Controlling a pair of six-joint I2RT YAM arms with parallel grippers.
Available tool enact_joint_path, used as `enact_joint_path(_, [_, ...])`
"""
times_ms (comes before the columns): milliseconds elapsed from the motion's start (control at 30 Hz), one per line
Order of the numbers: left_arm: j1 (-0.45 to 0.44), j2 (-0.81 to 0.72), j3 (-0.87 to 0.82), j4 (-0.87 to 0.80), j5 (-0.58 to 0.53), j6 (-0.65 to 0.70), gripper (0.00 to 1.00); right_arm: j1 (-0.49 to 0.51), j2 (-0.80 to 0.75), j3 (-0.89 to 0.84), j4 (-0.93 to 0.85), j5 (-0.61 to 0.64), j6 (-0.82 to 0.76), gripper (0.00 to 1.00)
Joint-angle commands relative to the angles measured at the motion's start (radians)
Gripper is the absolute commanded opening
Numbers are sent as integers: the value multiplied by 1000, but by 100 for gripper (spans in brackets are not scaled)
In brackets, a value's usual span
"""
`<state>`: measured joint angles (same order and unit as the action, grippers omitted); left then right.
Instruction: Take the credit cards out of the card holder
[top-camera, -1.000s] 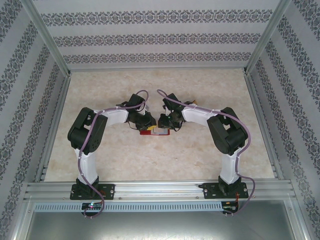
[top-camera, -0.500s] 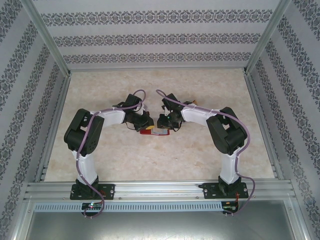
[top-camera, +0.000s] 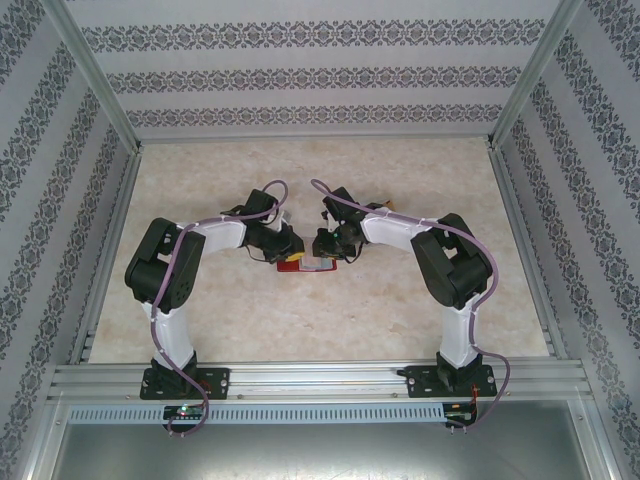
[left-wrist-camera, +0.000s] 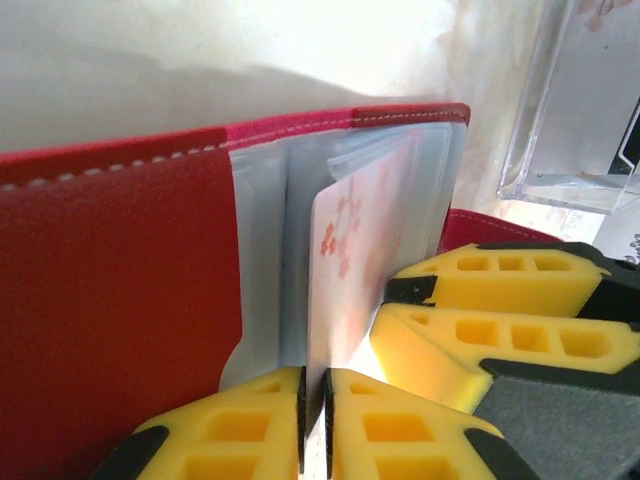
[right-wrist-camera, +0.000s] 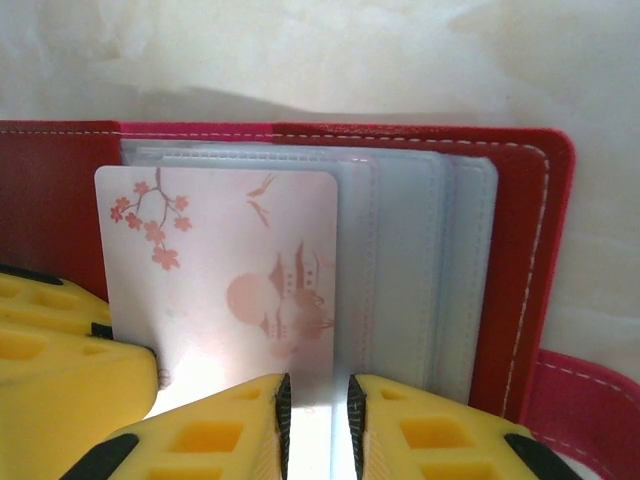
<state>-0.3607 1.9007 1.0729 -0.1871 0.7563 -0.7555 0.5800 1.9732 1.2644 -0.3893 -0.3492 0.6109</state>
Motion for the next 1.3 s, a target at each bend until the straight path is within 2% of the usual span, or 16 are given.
enact_joint_path(0, [20,-22,-36,59,61,-26,17,-2,38,7,-55,35,2,27])
enact_joint_path(167, [24,-29,-47,75,61,-33,15,5,45,8,-56,32,3,26])
enact_joint_path(367, [29,-40,-49,75,61,-31,6,4,45,10,-57,35,1,26])
enact_joint_path(567, [36,-60,-37,-4,10,10,0,2,39,7,-56,36,2,26])
enact_joint_path(833, [48,-112,-17,-156,-54,108,0,-2,-31,-9,-18,6,-11,26])
enact_joint_path(1033, [47,-102,-12,-146,-45,103,0,10,-79,7,35,-71,-14,28])
enact_joint_path(1267, [48,-91,-8,-133,-41,90,0,25,-17,44,27,-76,5,27])
